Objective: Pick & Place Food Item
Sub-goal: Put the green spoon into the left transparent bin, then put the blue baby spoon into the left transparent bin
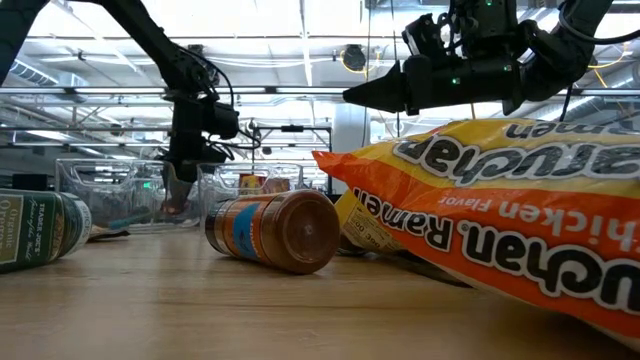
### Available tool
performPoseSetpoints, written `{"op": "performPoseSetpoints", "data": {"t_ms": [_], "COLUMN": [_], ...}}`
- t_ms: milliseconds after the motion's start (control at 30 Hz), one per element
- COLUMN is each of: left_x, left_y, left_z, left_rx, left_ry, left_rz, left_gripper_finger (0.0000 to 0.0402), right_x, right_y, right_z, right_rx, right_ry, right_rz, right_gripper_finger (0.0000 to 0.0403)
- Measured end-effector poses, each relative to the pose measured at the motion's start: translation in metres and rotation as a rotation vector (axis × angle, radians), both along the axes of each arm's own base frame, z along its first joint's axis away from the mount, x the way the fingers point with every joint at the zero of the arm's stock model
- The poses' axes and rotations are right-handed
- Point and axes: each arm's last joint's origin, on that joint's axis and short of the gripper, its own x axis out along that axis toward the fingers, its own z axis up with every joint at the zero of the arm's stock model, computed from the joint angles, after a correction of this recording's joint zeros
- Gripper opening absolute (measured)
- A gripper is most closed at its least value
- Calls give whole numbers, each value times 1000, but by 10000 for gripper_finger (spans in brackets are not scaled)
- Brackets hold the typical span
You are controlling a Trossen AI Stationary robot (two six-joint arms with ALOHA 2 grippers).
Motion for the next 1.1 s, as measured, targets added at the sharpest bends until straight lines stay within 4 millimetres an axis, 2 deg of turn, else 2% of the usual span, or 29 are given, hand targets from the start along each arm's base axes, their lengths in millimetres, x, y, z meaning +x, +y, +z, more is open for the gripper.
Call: {"op": "performPoseSetpoints", "data": {"t_ms": [433,567,833,1100], "left_x": [-3,-8,-23,-47], "left_y": [-1,-6,-31,-84], "left_z": [1,11,57,107], "left_rx": [12,39,100,110], "left_ry": [58,108,53,-11], "left_rz": [-4,1,60,129], "left_gripper_finger": [101,103,104,104], "right_x": [0,0,0,0], "right_y": [0,0,0,0], "right_z": [-1,0,0,0], "right_rx": [1,0,0,0], "right_ry": [5,4,3,2], "right_rz": [0,0,0,0], "right_gripper_finger": [251,251,251,251]}}
